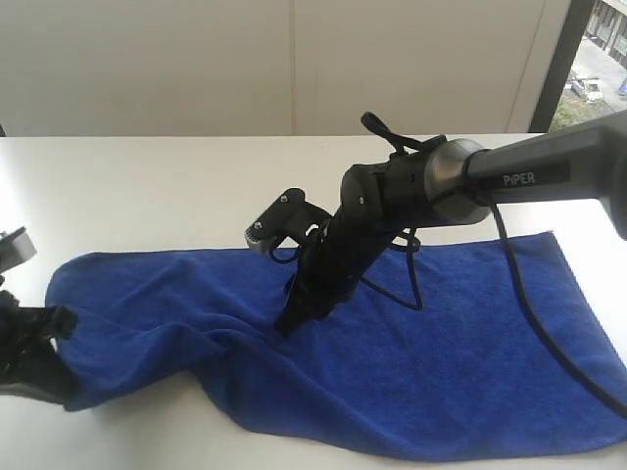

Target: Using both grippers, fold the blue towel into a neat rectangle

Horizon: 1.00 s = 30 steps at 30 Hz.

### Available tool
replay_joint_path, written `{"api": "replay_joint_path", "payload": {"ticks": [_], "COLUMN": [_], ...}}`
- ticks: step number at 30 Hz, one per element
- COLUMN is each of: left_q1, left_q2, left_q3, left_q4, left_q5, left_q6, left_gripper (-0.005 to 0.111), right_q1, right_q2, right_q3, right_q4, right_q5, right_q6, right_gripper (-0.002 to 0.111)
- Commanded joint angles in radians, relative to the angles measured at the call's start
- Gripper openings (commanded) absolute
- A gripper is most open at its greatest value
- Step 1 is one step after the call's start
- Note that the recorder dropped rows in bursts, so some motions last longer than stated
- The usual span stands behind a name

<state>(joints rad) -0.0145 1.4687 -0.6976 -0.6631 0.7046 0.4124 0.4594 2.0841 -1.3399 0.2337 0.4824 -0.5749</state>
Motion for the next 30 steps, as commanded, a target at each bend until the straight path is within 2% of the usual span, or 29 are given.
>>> {"api": "replay_joint_path", "payload": {"ticks": [1,10,16,19,24,26,30], "left_q1": [0.003,0.003,0.003,0.003,0.003,0.003,0.003], "left_q2": [-0.038,-0.049,-0.049,-0.049,-0.034,-0.032,-0.038], "left_q3": [-0.001,-0.001,0.0,0.024,0.087,0.089,0.061], "left_q4": [0.239,0.592,0.594,0.598,0.63,0.655,0.671], "left_q5": [0.136,0.263,0.207,0.18,0.121,0.116,0.116], "left_q6": [-0.184,-0.4,-0.412,-0.412,-0.412,-0.412,-0.421], "left_gripper": [0.0,0.0,0.0,0.01,0.044,0.052,0.057], "right_q1": [-0.011,-0.011,-0.011,-0.011,-0.011,-0.011,-0.011], "right_q2": [0.003,0.003,0.003,0.003,-0.008,-0.018,-0.048], "right_q3": [0.004,0.004,0.004,0.004,0.004,0.004,0.004], "right_q4": [-0.003,-0.001,-0.001,-0.001,-0.001,-0.003,-0.006], "right_q5": [-0.01,0.017,0.026,0.026,0.024,0.022,0.017], "right_q6": [-0.004,-0.004,-0.004,-0.004,-0.004,-0.004,-0.006], "right_gripper": [0.039,0.039,0.039,0.039,0.039,0.039,0.039]}}
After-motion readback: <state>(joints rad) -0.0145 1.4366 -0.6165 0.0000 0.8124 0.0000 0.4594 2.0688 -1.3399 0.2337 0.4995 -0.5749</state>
